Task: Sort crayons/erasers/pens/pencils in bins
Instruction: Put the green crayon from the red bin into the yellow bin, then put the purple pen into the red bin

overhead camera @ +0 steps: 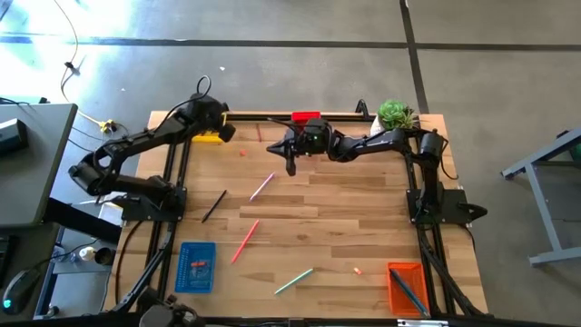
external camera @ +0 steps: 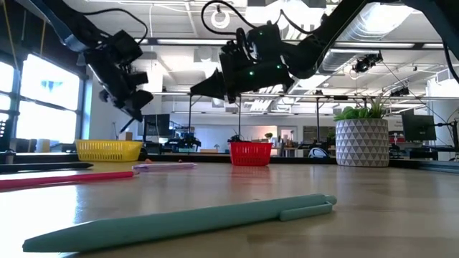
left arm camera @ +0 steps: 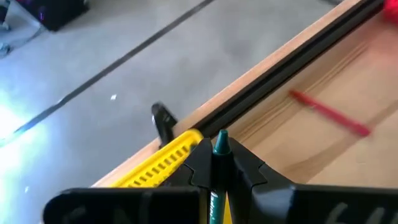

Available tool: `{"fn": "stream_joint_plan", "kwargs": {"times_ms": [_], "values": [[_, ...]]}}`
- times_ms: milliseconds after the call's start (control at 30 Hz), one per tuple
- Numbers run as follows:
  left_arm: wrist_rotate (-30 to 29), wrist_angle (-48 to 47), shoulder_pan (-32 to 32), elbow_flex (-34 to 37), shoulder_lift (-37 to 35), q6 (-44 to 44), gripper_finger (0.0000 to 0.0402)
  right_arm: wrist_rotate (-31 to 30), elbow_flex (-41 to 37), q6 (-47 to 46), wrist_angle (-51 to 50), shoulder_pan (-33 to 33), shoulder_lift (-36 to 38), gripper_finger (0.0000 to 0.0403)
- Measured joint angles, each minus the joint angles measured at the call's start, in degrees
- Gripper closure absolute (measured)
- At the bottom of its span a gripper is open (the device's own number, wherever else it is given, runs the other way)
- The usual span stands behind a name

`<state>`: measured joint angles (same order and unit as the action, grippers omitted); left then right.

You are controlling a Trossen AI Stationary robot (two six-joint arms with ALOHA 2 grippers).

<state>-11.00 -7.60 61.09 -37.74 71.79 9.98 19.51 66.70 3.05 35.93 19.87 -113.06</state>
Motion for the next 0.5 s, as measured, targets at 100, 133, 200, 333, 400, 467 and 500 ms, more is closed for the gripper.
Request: {"fn": "stream_joint_plan", "kwargs": {"times_ms": [100, 133, 200, 333, 400, 467, 500], "values": [[-0.77, 0.63, 0.89, 0.00, 2.89, -0.62, 0.0395, -0.02, 0.00, 0.00, 0.01, -0.08, 0.00, 0.0400], [-1.56, 0.98, 1.16, 0.00, 3.92, -1.05, 0.0393, -0.01, 0.00, 0.00, 0.02, -0.12, 0.02, 0.0401], [-3.08, 1.73, 1.49, 0.01, 5.83, -1.13, 0.0384, -0.02, 0.00, -0.38, 0.03, -0.33, 0.02, 0.0402], [-5.09, 3.92, 1.50, 0.04, 8.34, -1.36, 0.0358, -0.02, -0.02, -0.42, 0.01, -0.97, 0.02, 0.0402], [-5.07, 4.39, 1.46, 0.04, 8.76, -1.33, 0.0345, -0.02, -0.02, -0.14, 0.01, -1.49, 0.02, 0.0402], [-5.11, 4.58, 1.48, 0.04, 8.83, -1.28, 0.0334, -0.02, -0.02, -0.12, 0.03, -1.91, 0.02, 0.0402], [-5.11, 4.57, 1.48, 0.04, 8.83, -1.16, 0.0329, -0.02, -0.02, -0.10, 0.03, -2.08, 0.02, 0.0402]]}}
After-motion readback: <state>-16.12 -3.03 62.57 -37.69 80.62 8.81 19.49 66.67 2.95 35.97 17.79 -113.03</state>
